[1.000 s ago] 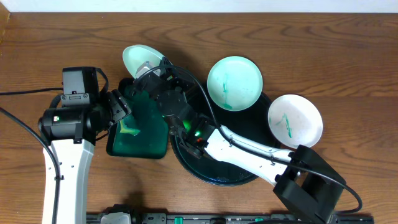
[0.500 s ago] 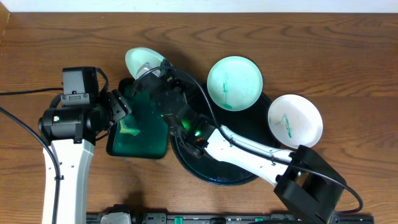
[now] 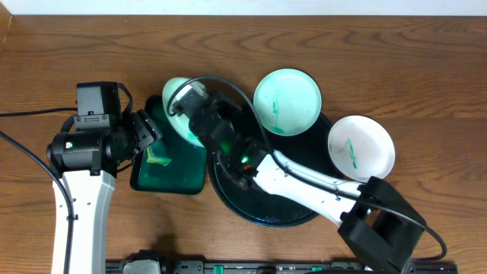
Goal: Clean dirty plates on tray and stack at the side
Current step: 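Lift the scrubbed pale green plate with the right gripper and carry it right, then set the pale green plate down at the right side and release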
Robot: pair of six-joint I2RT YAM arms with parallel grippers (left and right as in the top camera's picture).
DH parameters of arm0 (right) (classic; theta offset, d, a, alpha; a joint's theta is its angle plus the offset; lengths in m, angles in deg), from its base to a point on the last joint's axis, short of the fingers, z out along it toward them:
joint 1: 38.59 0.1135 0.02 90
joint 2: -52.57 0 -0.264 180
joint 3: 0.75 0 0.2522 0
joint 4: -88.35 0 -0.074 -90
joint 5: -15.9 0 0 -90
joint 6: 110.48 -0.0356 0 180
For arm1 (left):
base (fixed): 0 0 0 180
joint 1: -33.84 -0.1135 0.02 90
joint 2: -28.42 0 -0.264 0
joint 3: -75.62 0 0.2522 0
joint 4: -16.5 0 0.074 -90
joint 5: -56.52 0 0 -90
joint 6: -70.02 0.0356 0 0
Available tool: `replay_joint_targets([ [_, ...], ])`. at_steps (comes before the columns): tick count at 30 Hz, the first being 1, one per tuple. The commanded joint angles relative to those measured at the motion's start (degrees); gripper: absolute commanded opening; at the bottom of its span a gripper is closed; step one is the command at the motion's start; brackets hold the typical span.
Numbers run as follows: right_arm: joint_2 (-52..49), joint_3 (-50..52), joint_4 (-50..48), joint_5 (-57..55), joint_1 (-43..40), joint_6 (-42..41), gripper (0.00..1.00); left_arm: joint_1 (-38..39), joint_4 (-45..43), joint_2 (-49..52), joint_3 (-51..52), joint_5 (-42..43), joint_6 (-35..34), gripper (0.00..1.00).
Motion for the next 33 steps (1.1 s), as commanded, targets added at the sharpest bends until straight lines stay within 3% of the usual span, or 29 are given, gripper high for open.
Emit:
replay_joint_targets([
  [1,5.2,-0.5,6.9,16.0,-4.2,-24.2,0.01,0.1,0.1,-0.2,-0.6,-0.1,0.3,0.8],
  [4,12.8,-0.5,12.9,32.6,-12.3,-30.8,0.01,0.1,0.1,-0.2,-0.6,-0.1,0.3,0.8],
  [7,18.3,-0.5,18.4,39.2,-20.9,-34.9,0.01,0.1,0.1,-0.2,-0.6,-0.1,0.3,0.8],
  [11,23.9,-0.5,30.4,43.7,-38.8,-38.2,0.01,0.1,0.1,-0.2,-0.6,-0.1,0.3,0.8],
  [15,23.0,-0.4,40.5,45.5,-58.6,-39.1,0.01,0.1,0.1,-0.2,-0.6,-0.1,0.3,0.8],
  [21,15.0,-0.4,46.0,45.5,-77.0,-40.2,0.01,0.1,0.1,-0.2,-0.6,-0.1,0.3,0.8],
  [26,5.0,-0.4,45.1,45.4,-85.7,-43.2,0.01,0.1,0.1,-0.2,-0.6,-0.1,0.3,0.8],
  [33,-2.9,-0.4,46.1,40.9,-87.6,-42.1,0.01,0.1,0.1,-0.2,-0.6,-0.1,0.3,0.8],
])
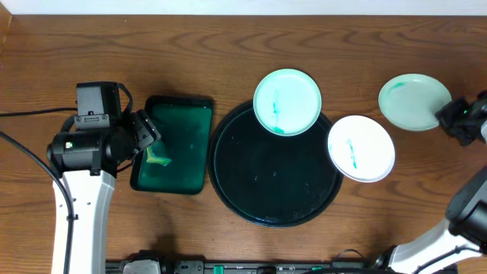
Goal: Clean dirty plates on tray and stack at the side
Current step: 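Set the pale green plate down at the right side and release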
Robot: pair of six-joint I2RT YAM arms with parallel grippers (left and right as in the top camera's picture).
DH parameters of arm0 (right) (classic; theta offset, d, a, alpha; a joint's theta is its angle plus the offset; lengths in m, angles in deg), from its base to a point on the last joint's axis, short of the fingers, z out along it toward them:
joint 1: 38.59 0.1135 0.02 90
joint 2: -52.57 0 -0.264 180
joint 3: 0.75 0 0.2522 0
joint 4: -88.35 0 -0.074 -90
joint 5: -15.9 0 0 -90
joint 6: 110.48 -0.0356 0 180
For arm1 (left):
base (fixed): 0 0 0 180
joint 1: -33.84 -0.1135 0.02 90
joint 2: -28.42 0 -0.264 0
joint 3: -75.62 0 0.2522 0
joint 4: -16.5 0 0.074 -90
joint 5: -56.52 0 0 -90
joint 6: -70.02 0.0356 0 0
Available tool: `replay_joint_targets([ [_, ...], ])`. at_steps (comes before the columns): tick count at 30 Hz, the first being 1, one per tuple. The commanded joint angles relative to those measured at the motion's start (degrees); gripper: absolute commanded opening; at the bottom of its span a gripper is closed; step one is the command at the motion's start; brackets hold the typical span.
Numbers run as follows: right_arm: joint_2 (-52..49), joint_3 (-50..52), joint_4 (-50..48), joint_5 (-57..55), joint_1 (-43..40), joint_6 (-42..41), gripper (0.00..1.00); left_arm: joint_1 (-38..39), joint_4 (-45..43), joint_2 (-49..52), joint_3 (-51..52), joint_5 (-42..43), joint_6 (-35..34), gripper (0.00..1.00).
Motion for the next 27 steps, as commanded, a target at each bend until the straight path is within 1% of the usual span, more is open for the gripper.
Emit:
replay_joint_targets([
  [1,-1.1,0.2,1.4,-4.0,0.2,-0.1,0.01,0.1,0.1,-0.2,-0.6,-0.1,0.3,0.8],
  [2,-1.0,0.2,1.5,-4.0,0.3,1.2,0.01,0.1,0.1,-0.2,-0.6,-0.1,0.3,0.8],
  [3,-0.6,0.2,1.3,-3.3,0.5,3.0,0.26,0.1,0.1,-0.2,-0.6,-0.1,0.3,0.8],
  [4,-0.2,0.2,1.3,-2.5,0.7,4.2,0.47,0.1,0.1,-0.2,-0.6,-0.1,0.3,0.8],
  [5,0.4,0.2,1.3,-1.3,1.0,5.4,0.56,0.1,0.1,-0.2,-0.6,-0.1,0.3,0.8],
  [6,1.3,0.2,1.5,0.2,1.3,6.6,0.61,0.1,0.1,-0.2,-0.6,-0.1,0.3,0.8],
  [7,2.2,0.2,1.9,1.6,1.6,7.5,0.64,0.1,0.1,-0.2,-0.6,-0.1,0.3,0.8],
  [9,4.0,0.2,2.4,4.9,2.5,9.5,0.65,0.1,0.1,-0.2,-0.6,-0.1,0.3,0.8],
  [12,6.1,0.2,4.9,11.8,4.9,14.8,0.6,0.1,0.1,-0.2,-0.6,-0.1,0.3,0.8],
  [15,6.2,0.4,9.8,12.0,8.6,18.9,0.59,0.1,0.1,-0.2,-0.6,-0.1,0.3,0.8],
  [16,6.0,1.0,11.5,10.1,10.6,20.2,0.59,0.1,0.1,-0.2,-0.6,-0.1,0.3,0.81],
  [18,5.9,3.1,11.8,4.3,13.8,19.8,0.56,0.1,0.1,-0.2,-0.6,-0.1,0.3,0.8],
  [21,5.9,7.5,9.1,-5.0,17.7,17.6,0.56,0.1,0.1,-0.2,-0.6,-0.1,0.3,0.81],
  [25,5.9,14.6,3.6,-10.9,20.1,17.3,0.59,0.1,0.1,-0.2,-0.6,-0.1,0.3,0.8],
  [27,5.9,17.2,1.3,-13.5,20.0,15.9,0.58,0.1,0.1,-0.2,-0.6,-0.1,0.3,0.8],
])
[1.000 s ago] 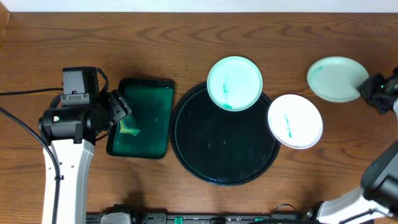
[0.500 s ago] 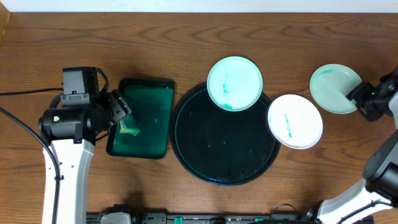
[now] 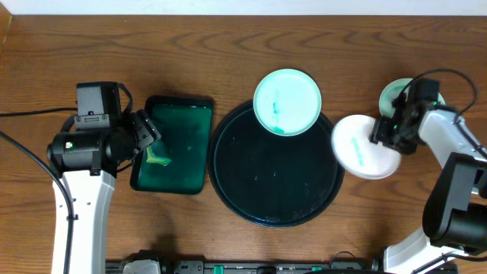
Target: Clean dirty plates on tray and stack at the side
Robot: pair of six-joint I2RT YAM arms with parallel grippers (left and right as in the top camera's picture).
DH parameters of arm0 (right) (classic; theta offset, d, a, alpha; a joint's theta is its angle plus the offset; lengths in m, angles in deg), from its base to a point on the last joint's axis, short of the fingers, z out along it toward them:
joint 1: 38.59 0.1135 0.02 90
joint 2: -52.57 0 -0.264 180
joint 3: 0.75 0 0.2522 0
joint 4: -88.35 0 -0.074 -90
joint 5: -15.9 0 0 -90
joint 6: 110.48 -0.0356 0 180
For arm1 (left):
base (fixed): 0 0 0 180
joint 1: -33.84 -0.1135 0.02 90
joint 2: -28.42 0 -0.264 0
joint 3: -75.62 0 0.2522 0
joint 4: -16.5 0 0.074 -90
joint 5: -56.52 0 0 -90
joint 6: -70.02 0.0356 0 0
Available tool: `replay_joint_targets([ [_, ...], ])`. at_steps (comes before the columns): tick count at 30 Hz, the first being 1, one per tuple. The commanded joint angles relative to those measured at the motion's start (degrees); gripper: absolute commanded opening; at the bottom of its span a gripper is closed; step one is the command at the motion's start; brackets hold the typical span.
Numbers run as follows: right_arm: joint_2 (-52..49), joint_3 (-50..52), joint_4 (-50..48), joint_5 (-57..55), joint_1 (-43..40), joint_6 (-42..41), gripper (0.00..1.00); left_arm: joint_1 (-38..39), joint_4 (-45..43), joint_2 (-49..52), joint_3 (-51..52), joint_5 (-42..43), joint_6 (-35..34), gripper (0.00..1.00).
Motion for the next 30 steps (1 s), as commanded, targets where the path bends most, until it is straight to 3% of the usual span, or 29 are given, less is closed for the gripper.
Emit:
replay_joint_targets([
  [1,-0.2,4.3,-2.8,-7.6,-0.4,-0.9,0.53,0.1,0.1,-0.2,-0.6,-0.2,0.3,0.81],
  [3,-0.1,4.8,-3.6,-1.9,-0.6,2.0,0.46,0.1,0.1,-0.2,-0.6,-0.2,0.3,0.8],
  [8,3.1,4.7,-4.5,9.6,-0.6,7.2,0.48,0.1,0.1,-0.2,-0.6,-0.2,0.3,0.81],
  [15,11.0,4.7,-3.8,5.8,-3.5,5.5,0.51,0.1,0.1,-0.2,-0.6,-0.2,0.3,0.81],
  [25,4.9,10.3,-9.8,6.0,-7.1,5.1,0.51,0.1,0.1,-0.2,-0.6,-0.2,0.3,0.81],
  [26,4.3,10.9,-10.3,6.5,-7.1,5.0,0.44,0.1,0.1,-0.2,-0.6,-0.2,0.3,0.8],
  [29,3.2,11.3,-10.6,8.9,-7.1,5.1,0.09,0.1,0.1,-0.2,-0.6,-0.2,0.3,0.8],
  [30,3.4,11.3,-10.7,9.9,-7.1,5.1,0.01,0.1,0.1,-0.2,-0.6,-0.2,0.3,0.8],
])
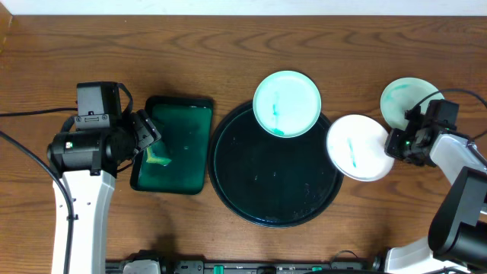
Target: Clean dirty plates on tray and stack at the side
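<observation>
A round dark tray lies mid-table. A mint plate streaked with green rests on its far rim. A white plate with a green streak overlaps the tray's right rim. My right gripper is at that plate's right edge and looks shut on the rim. Behind it a pale green plate lies alone on the table. My left gripper hangs over a green rectangular tray, apparently shut on a yellow-green sponge.
The right arm's cable loops over the table's right end, near the pale green plate. The left arm's body fills the left side, with a black cable running off to the left edge.
My right gripper has shifted from over the white plate's upper right to its right edge. The white plate has slid slightly left. The pale green plate is now uncovered. The left arm is unchanged.
At first my right gripper held the pale green plate over the green rectangular tray beside the sponge. Then it held that plate at the table's far right. Later the plate lay there, and the gripper was at the white plate, where it remains.
</observation>
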Robot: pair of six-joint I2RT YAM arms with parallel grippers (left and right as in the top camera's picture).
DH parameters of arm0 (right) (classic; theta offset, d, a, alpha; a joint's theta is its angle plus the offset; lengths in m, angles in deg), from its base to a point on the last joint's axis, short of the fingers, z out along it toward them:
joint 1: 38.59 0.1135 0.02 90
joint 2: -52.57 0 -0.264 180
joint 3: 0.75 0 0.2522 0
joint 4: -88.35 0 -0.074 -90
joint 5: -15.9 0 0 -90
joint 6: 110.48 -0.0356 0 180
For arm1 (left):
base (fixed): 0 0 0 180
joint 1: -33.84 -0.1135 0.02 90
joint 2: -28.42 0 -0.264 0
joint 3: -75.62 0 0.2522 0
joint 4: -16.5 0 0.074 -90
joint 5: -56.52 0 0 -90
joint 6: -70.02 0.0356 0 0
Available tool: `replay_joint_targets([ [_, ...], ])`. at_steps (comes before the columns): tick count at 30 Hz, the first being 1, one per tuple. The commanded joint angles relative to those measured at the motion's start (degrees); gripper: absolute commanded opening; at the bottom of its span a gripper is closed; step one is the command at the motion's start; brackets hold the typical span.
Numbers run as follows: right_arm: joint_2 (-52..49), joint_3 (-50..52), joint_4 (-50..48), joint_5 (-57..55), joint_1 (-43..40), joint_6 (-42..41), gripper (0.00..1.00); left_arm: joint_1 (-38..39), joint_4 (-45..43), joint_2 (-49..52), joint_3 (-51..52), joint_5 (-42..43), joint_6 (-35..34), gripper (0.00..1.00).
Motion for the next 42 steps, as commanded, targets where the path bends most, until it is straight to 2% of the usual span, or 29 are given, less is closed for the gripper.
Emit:
replay_joint_targets([
  [1,-1.0,1.3,0.4,4.0,0.1,-0.6,0.01,0.1,0.1,-0.2,-0.6,-0.2,0.3,0.81],
  [8,10.6,1.2,2.7,9.9,1.6,-1.1,0.01,0.1,0.1,-0.2,-0.6,-0.2,0.3,0.81],
  [12,18.3,1.2,3.7,9.9,7.1,-1.1,0.01,0.1,0.1,-0.2,-0.6,-0.2,0.3,0.8],
  [15,21.5,1.2,3.7,9.2,14.4,-1.0,0.01,0.1,0.1,-0.2,-0.6,-0.2,0.3,0.81],
  [22,15.3,1.5,3.7,-2.1,32.5,-1.5,0.01,0.1,0.1,-0.2,-0.6,-0.2,0.3,0.8],
  [25,9.7,1.5,2.6,-6.8,36.8,-7.7,0.01,0.1,-0.2,-0.2,-0.6,-0.1,0.1,0.81],
  [29,4.2,1.5,1.0,-2.2,38.3,-13.1,0.01,0.1,-0.3,-0.1,-0.6,-0.2,0.1,0.8],
  [35,5.3,0.3,2.1,1.9,38.3,-9.6,0.01,0.1,-0.6,-0.1,-0.6,-0.1,-0.3,0.81],
  [42,8.3,0.0,9.1,6.9,38.8,-8.3,0.01,0.2,-0.7,-0.1,-0.6,3.2,-1.6,0.81],
])
